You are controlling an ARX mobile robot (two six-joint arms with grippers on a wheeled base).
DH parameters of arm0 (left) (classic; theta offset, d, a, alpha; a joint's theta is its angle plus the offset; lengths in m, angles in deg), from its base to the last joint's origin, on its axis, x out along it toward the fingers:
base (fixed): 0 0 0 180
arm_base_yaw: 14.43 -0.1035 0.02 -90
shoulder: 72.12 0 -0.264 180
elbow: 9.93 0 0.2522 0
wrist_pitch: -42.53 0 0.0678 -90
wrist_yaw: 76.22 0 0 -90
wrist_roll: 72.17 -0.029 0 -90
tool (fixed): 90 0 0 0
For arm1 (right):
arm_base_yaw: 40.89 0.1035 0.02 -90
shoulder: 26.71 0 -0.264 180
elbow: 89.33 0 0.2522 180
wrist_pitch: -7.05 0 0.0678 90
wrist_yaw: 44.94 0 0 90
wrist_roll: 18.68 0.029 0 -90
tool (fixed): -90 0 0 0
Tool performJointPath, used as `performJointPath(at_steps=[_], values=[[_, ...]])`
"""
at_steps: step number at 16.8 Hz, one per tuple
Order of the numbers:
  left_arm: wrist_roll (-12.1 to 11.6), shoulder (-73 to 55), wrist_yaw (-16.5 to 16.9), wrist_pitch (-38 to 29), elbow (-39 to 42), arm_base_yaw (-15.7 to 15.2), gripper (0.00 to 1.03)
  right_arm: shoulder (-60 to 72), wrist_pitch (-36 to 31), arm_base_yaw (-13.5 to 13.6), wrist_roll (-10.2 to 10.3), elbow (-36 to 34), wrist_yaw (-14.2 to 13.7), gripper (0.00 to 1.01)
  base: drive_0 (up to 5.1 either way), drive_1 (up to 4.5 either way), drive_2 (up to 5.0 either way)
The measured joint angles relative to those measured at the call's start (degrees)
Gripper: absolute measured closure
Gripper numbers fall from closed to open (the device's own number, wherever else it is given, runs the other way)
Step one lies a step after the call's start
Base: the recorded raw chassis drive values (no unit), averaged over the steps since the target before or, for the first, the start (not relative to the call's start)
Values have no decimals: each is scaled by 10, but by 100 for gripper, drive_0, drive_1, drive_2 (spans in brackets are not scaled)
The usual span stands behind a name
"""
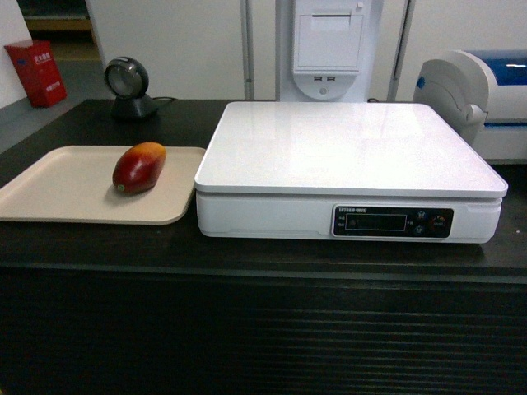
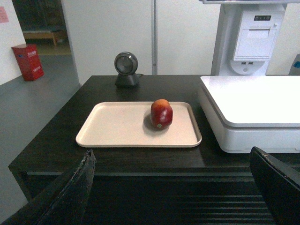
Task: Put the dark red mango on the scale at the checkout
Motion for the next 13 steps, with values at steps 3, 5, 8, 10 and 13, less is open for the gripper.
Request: performJointPath(at_steps=[3,5,8,10,13], values=[[0,0,0,0,0,0,5,0,0,0,0,0,0,3,0,0,0],[0,0,0,0,0,0,5,0,0,0,0,0,0,3,0,0,0],[0,0,0,0,0,0,5,0,0,0,0,0,0,3,0,0,0],[24,-32,-53,23,-10,18,5,0,0,0,0,0,-1,3,0,0,0],[35,-258,-19,-170,-46,2,5,0,0,0,0,0,0,3,0,0,0]])
